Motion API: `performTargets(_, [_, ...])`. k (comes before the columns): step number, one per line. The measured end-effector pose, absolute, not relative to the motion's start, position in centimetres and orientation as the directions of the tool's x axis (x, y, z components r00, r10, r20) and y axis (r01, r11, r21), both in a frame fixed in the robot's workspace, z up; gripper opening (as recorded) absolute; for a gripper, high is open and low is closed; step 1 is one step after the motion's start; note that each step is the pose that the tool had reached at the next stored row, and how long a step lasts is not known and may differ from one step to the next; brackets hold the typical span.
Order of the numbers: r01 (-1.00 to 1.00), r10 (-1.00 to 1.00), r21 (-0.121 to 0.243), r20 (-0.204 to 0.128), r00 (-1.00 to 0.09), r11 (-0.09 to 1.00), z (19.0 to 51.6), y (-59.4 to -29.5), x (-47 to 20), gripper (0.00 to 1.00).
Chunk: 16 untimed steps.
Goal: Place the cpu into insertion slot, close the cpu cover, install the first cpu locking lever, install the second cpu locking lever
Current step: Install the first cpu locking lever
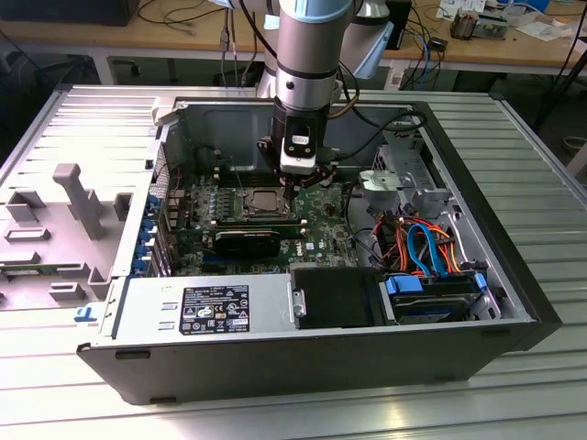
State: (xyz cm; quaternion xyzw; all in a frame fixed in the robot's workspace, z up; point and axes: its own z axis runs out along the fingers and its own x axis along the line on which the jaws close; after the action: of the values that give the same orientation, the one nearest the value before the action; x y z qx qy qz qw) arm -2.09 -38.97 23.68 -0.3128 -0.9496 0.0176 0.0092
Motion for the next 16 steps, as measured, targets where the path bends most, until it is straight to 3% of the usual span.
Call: performTargets(16, [0.586,0.586,-0.039,0.007,-0.81,0.81,23.68,-38.97,-2.09,0.11])
